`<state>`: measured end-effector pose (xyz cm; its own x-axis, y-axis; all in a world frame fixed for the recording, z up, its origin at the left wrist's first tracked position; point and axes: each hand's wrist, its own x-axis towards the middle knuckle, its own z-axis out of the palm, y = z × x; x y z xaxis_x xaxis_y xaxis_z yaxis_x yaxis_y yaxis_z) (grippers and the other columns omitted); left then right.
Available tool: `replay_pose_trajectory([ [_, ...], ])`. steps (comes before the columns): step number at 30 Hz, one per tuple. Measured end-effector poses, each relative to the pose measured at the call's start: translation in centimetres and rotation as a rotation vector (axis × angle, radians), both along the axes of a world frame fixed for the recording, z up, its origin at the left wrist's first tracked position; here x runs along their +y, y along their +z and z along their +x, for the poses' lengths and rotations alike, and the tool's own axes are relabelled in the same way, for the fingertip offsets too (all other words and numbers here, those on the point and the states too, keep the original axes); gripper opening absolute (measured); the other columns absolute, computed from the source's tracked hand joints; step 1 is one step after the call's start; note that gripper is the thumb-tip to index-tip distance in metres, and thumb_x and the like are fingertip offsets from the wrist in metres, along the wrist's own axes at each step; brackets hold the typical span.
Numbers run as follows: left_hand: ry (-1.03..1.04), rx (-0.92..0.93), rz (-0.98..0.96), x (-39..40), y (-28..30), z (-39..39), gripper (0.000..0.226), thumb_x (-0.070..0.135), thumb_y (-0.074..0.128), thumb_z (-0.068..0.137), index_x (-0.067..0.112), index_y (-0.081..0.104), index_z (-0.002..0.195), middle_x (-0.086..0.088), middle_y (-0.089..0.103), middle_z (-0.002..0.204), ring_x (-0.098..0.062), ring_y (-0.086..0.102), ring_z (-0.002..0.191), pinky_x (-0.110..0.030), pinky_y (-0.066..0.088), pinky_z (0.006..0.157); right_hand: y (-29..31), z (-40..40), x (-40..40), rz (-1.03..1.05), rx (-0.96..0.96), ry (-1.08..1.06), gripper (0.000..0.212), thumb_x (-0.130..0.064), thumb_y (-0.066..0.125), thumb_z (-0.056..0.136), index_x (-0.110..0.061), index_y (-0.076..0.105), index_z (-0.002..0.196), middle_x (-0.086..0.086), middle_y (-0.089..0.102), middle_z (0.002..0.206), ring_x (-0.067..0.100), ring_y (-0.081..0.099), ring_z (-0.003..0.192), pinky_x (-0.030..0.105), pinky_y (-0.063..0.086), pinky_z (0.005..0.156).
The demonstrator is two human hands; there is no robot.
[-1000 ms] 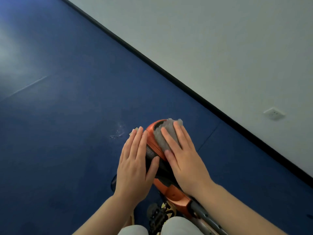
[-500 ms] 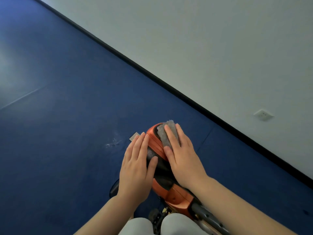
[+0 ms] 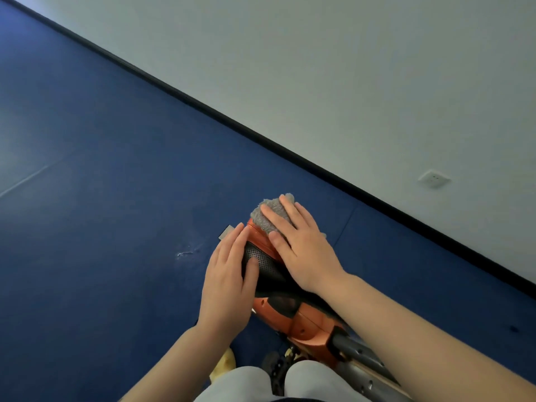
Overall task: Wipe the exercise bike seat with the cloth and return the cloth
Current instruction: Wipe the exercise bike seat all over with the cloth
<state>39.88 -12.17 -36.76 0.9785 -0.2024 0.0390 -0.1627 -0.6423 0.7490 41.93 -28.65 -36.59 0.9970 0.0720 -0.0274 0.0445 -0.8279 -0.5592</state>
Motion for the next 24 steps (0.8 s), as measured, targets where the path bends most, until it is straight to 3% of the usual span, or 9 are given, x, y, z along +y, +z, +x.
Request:
replay_pose_trajectory([
  [5,-0.142,-0.121,-0.003,-1.6,1.3,4.0,0.046,0.021,0.044,0.094,0.027,0.035,0.139,0.009,0.033,0.148,-0.009,0.035,0.132,-0.038,0.033,0.108,-0.1,0.8,-1.1,0.152,0.064,0.013,0.044,-0.048,0.033,0.098,-0.050,0.028,0.142,-0.011,0.013,0.160,0.016,0.011,0.145,0.046,0.019,0.117],
  [9,-0.096,-0.163,0.052,-2.6,1.1,5.0,0.042,0.017,0.042,0.093,0.021,0.041,0.136,0.005,0.042,0.143,-0.009,0.038,0.129,-0.036,0.037,0.105,0.8,4.7,-0.7,0.399,0.202,-0.070,0.035,-0.035,0.038,0.100,-0.033,0.050,0.133,-0.003,0.045,0.143,0.014,0.035,0.135,0.045,0.027,0.113],
  [11,-0.101,-0.205,0.077,-2.3,0.8,4.6,0.042,0.016,0.041,0.093,0.021,0.043,0.135,0.005,0.045,0.142,-0.009,0.040,0.128,-0.032,0.037,0.105,1.1,4.2,-1.0,0.481,0.233,-0.089,0.037,-0.030,0.038,0.100,-0.029,0.047,0.137,-0.003,0.044,0.142,0.012,0.034,0.134,0.042,0.025,0.115],
  [13,-0.148,-0.243,0.117,-2.1,0.5,4.4,0.042,0.015,0.041,0.093,0.018,0.044,0.135,0.002,0.046,0.141,-0.011,0.040,0.130,-0.032,0.035,0.107,0.5,1.5,-1.6,0.484,0.243,-0.098,0.046,-0.030,0.036,0.101,-0.030,0.030,0.147,-0.004,0.031,0.152,0.011,0.026,0.140,0.038,0.020,0.118],
  [15,-0.194,-0.263,0.169,-2.1,0.4,4.6,0.042,0.017,0.041,0.093,0.019,0.045,0.135,0.004,0.045,0.143,-0.010,0.036,0.133,-0.032,0.030,0.110,-0.2,-1.5,-2.1,0.380,0.277,-0.142,0.053,-0.041,0.031,0.100,-0.038,0.011,0.150,-0.009,0.020,0.158,0.011,0.026,0.142,0.032,0.023,0.113],
  [17,-0.225,-0.274,0.195,-2.2,0.3,4.9,0.042,0.018,0.040,0.093,0.019,0.046,0.135,0.005,0.044,0.143,-0.010,0.033,0.135,-0.034,0.029,0.111,-0.4,-2.2,-1.8,0.161,0.310,-0.216,0.055,-0.049,0.024,0.099,-0.041,0.003,0.149,-0.007,0.022,0.158,0.018,0.040,0.135,0.035,0.036,0.100],
  [18,-0.240,-0.282,0.198,-2.2,0.2,4.9,0.042,0.018,0.041,0.093,0.018,0.047,0.134,0.004,0.045,0.143,-0.011,0.033,0.136,-0.036,0.029,0.111,-0.3,-1.5,-1.4,0.110,0.317,-0.242,0.055,-0.049,0.022,0.099,-0.039,0.003,0.150,-0.003,0.025,0.157,0.022,0.045,0.131,0.038,0.039,0.098],
  [22,-0.245,-0.283,0.192,-2.2,0.3,5.0,0.044,0.018,0.039,0.091,0.017,0.048,0.134,0.001,0.046,0.143,-0.011,0.033,0.136,-0.037,0.029,0.112,0.7,3.8,-0.3,0.342,0.302,-0.227,0.046,-0.041,0.021,0.102,-0.031,0.031,0.146,-0.003,0.033,0.154,0.016,0.034,0.138,0.038,0.028,0.113],
  [24,-0.242,-0.276,0.186,-2.2,0.3,4.9,0.044,0.018,0.038,0.091,0.018,0.048,0.134,0.002,0.046,0.143,-0.011,0.033,0.136,-0.034,0.027,0.113,0.9,4.5,-0.5,0.385,0.318,-0.236,0.045,-0.041,0.022,0.102,-0.031,0.035,0.144,-0.004,0.036,0.151,0.015,0.034,0.137,0.038,0.027,0.113],
])
